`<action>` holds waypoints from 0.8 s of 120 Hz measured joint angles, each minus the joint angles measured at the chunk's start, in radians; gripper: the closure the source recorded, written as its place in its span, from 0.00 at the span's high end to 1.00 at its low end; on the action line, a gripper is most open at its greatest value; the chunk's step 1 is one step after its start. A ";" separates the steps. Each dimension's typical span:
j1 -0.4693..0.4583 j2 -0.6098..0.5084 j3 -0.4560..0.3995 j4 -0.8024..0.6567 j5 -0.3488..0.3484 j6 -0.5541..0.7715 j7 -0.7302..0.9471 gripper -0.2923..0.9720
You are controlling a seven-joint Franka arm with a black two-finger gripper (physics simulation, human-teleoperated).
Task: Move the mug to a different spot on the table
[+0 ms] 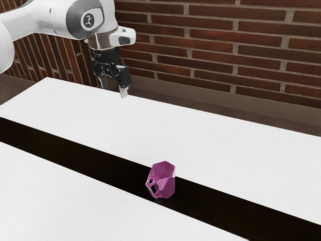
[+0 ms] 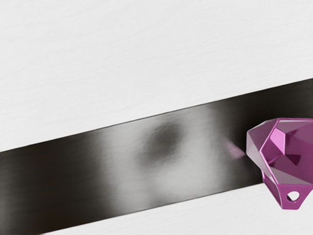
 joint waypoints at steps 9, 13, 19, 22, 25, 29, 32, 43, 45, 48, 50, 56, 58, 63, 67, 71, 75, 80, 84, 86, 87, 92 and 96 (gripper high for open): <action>-0.001 -0.003 0.000 -0.007 -0.001 0.004 0.001 0.77; 0.005 -0.012 -0.013 -0.025 -0.001 0.004 0.002 0.77; 0.002 -0.008 -0.026 -0.049 -0.004 0.011 0.001 0.77; 0.000 0.009 -0.029 -0.059 -0.005 0.019 -0.001 0.77; -0.003 0.027 -0.031 -0.075 -0.010 0.032 -0.004 0.77; -0.009 0.044 -0.034 -0.120 -0.027 0.055 -0.016 0.77; -0.014 0.052 -0.036 -0.160 -0.042 0.076 -0.026 0.77; -0.034 0.061 -0.044 -0.300 -0.095 0.163 -0.076 0.77; -0.038 0.062 -0.047 -0.323 -0.101 0.179 -0.085 0.77; -0.049 0.062 -0.051 -0.355 -0.107 0.203 -0.098 0.77; -0.057 0.062 -0.053 -0.371 -0.110 0.218 -0.106 0.77; -0.082 0.063 -0.056 -0.409 -0.113 0.258 -0.127 0.77; -0.089 0.063 -0.058 -0.418 -0.113 0.270 -0.134 0.77; -0.102 0.063 -0.066 -0.431 -0.113 0.297 -0.151 0.77; -0.109 0.063 -0.074 -0.437 -0.113 0.314 -0.163 0.77; -0.114 0.064 -0.082 -0.440 -0.111 0.329 -0.174 0.77; -0.117 0.064 -0.089 -0.446 -0.104 0.342 -0.184 0.77; -0.119 0.064 -0.097 -0.456 -0.095 0.356 -0.192 0.77; -0.121 0.064 -0.101 -0.465 -0.089 0.370 -0.196 0.77; -0.121 0.065 -0.102 -0.468 -0.087 0.377 -0.198 0.77; -0.121 0.065 -0.103 -0.470 -0.086 0.380 -0.198 0.77; -0.120 0.065 -0.109 -0.475 -0.082 0.395 -0.202 0.77; -0.122 0.066 -0.114 -0.483 -0.080 0.403 -0.205 0.77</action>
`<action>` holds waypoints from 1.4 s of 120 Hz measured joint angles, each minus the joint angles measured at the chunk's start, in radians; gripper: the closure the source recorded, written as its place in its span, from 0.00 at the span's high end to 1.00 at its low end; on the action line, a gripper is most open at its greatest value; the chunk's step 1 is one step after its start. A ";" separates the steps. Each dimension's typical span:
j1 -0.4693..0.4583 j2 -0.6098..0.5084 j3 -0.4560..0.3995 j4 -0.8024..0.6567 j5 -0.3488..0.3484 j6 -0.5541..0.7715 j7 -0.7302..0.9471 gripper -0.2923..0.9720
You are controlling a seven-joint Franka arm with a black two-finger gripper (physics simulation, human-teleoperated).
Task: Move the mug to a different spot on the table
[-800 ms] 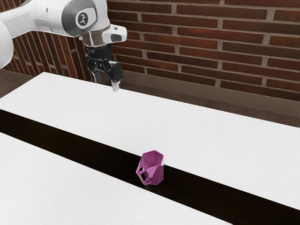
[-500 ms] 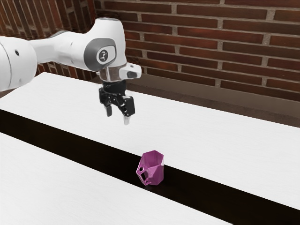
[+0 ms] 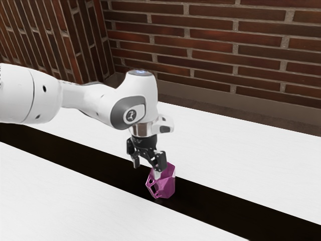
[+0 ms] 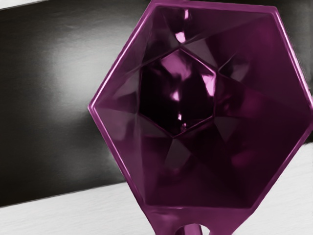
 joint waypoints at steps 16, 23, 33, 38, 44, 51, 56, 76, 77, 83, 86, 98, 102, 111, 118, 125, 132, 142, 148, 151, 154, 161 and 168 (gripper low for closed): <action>-0.002 0.000 -0.006 -0.015 0.005 0.025 -0.010 0.77; -0.003 0.004 -0.007 -0.016 0.005 0.033 -0.014 0.77; -0.004 0.012 -0.007 -0.017 0.006 0.045 -0.019 0.77; -0.004 0.013 -0.008 -0.030 0.006 0.054 -0.022 0.77; -0.005 0.017 -0.011 -0.040 0.007 0.065 -0.023 0.77; -0.006 0.020 -0.013 -0.043 0.009 0.077 -0.019 0.77; -0.006 0.023 -0.013 -0.044 0.010 0.087 -0.013 0.77; -0.010 0.067 -0.014 -0.045 0.011 0.124 0.010 0.77; -0.010 0.069 -0.014 -0.045 0.011 0.126 0.012 0.77; -0.010 0.074 -0.014 -0.044 0.014 0.138 0.028 0.77; -0.010 0.075 -0.014 -0.045 0.018 0.145 0.036 0.77; -0.010 0.071 -0.012 -0.045 0.003 0.174 0.068 0.77; -0.010 0.070 -0.008 -0.050 -0.016 0.181 0.081 0.77; -0.008 0.068 0.007 -0.070 -0.052 0.193 0.108 0.77; -0.008 0.069 0.014 -0.080 -0.069 0.200 0.127 0.77; -0.008 0.072 0.016 -0.081 -0.079 0.211 0.147 0.77; -0.008 0.073 0.017 -0.081 -0.085 0.221 0.165 0.77; -0.008 0.075 0.017 -0.084 -0.090 0.229 0.189 0.77; -0.008 0.074 0.017 -0.086 -0.092 0.232 0.201 0.77; -0.008 0.074 0.017 -0.087 -0.093 0.233 0.207 0.77; -0.009 0.074 0.016 -0.088 -0.093 0.233 0.213 0.77; -0.010 0.074 0.013 -0.095 -0.095 0.234 0.225 0.77; -0.011 0.071 0.011 -0.106 -0.096 0.234 0.236 0.77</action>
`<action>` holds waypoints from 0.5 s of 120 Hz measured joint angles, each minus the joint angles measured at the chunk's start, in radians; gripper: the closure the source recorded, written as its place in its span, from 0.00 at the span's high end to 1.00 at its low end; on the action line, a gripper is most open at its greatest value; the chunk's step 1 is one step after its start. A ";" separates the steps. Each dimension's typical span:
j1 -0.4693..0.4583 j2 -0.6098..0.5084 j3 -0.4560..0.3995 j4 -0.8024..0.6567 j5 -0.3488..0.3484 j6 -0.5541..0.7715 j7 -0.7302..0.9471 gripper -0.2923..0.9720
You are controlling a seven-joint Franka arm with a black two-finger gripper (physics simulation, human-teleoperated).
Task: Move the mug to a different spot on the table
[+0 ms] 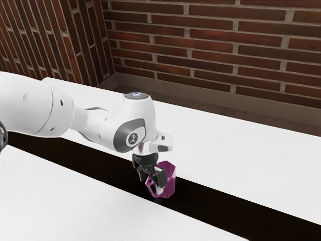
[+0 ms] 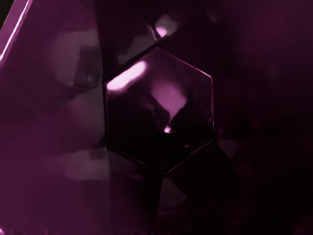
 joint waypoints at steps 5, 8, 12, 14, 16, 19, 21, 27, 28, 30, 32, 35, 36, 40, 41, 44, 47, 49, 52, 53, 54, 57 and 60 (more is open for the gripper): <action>-0.002 -0.002 -0.001 -0.005 0.000 0.001 0.007 0.77; -0.003 -0.003 -0.002 -0.007 -0.001 0.001 0.011 0.77; -0.004 -0.005 -0.002 -0.008 -0.001 0.002 0.017 0.77; -0.004 -0.006 -0.002 -0.008 0.000 0.002 0.019 0.77; -0.004 -0.007 -0.002 -0.008 0.002 0.003 0.022 0.77; -0.004 -0.009 -0.002 -0.008 0.004 0.006 0.028 0.77; -0.004 -0.010 -0.003 -0.008 0.005 0.008 0.032 0.77; -0.004 -0.011 -0.003 -0.008 0.008 0.013 0.045 0.77; -0.004 -0.012 -0.003 -0.008 0.008 0.014 0.047 0.77; -0.004 -0.012 -0.002 -0.008 0.009 0.015 0.051 0.77; -0.004 -0.012 -0.002 -0.009 0.009 0.016 0.055 0.77; -0.004 -0.012 -0.002 -0.009 0.010 0.018 0.060 0.77; -0.004 -0.012 -0.002 -0.009 0.010 0.019 0.062 0.77; -0.004 -0.012 -0.002 -0.009 0.011 0.021 0.069 0.75; -0.004 -0.012 -0.002 -0.009 0.012 0.021 0.071 0.74; -0.004 -0.012 -0.002 -0.009 0.012 0.023 0.076 0.71; -0.004 -0.012 -0.002 -0.009 0.012 0.024 0.081 0.68; -0.004 -0.012 -0.002 -0.009 0.012 0.025 0.084 0.66; -0.004 -0.011 -0.001 -0.009 0.013 0.025 0.089 0.63; -0.004 -0.011 -0.001 -0.009 0.013 0.026 0.091 0.62; -0.004 -0.011 -0.001 -0.009 0.013 0.026 0.092 0.61; -0.004 -0.011 -0.001 -0.009 0.013 0.027 0.096 0.58; -0.004 -0.011 -0.001 -0.009 0.013 0.028 0.100 0.55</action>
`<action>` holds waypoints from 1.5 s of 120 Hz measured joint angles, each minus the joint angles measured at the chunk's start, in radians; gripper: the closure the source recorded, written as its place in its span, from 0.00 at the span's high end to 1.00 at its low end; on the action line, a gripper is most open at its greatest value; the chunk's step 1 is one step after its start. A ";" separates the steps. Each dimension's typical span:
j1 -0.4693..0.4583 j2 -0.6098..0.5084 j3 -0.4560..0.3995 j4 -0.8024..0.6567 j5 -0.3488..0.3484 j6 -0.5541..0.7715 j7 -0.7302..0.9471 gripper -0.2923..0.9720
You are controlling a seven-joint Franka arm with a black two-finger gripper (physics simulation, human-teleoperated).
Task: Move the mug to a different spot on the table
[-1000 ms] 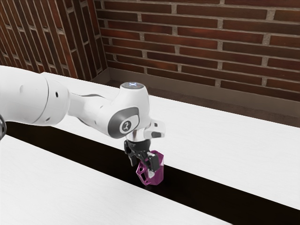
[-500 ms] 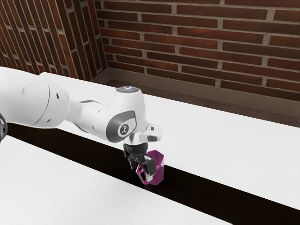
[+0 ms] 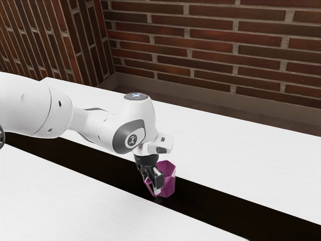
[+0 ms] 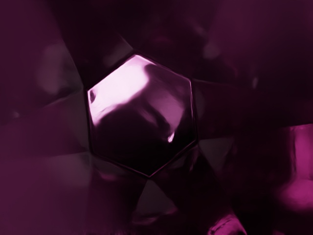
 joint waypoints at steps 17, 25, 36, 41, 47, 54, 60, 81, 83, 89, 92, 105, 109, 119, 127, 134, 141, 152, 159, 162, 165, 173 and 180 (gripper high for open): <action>0.000 0.000 0.000 0.000 0.005 0.006 0.016 0.51; 0.000 -0.003 0.000 0.002 0.008 0.009 0.022 0.51; 0.001 -0.017 0.001 0.006 0.012 0.007 0.031 0.48; 0.001 -0.020 0.002 0.007 0.016 0.006 0.035 0.46; 0.001 -0.022 0.003 0.007 0.021 0.003 0.038 0.44; 0.002 -0.023 0.004 0.008 0.031 0.001 0.042 0.42; 0.001 -0.026 0.004 0.008 0.043 0.000 0.044 0.41; 0.001 -0.049 0.005 0.013 0.090 0.000 0.049 0.33; 0.001 -0.053 0.004 0.013 0.095 0.001 0.049 0.33; 0.001 -0.061 0.004 0.014 0.109 0.002 0.049 0.32; 0.001 -0.065 0.004 0.014 0.115 0.003 0.048 0.32; -0.004 -0.095 0.017 0.011 0.148 -0.005 0.045 0.31; -0.002 -0.110 0.028 0.010 0.165 -0.017 0.042 0.31; -0.002 -0.139 0.064 0.008 0.212 -0.062 0.026 0.31; -0.002 -0.148 0.094 0.004 0.234 -0.096 0.009 0.31; -0.005 -0.153 0.126 0.001 0.256 -0.124 -0.016 0.29; -0.001 -0.161 0.157 0.000 0.274 -0.147 -0.044 0.28; -0.001 -0.169 0.207 -0.013 0.260 -0.147 -0.090 0.26; -0.001 -0.175 0.243 -0.055 0.243 -0.101 -0.116 0.25; 0.001 -0.177 0.256 -0.076 0.239 -0.072 -0.125 0.24; 0.005 -0.179 0.265 -0.092 0.235 -0.041 -0.134 0.24; 0.010 -0.182 0.278 -0.125 0.230 0.049 -0.148 0.24; 0.007 -0.179 0.283 -0.140 0.230 0.127 -0.152 0.24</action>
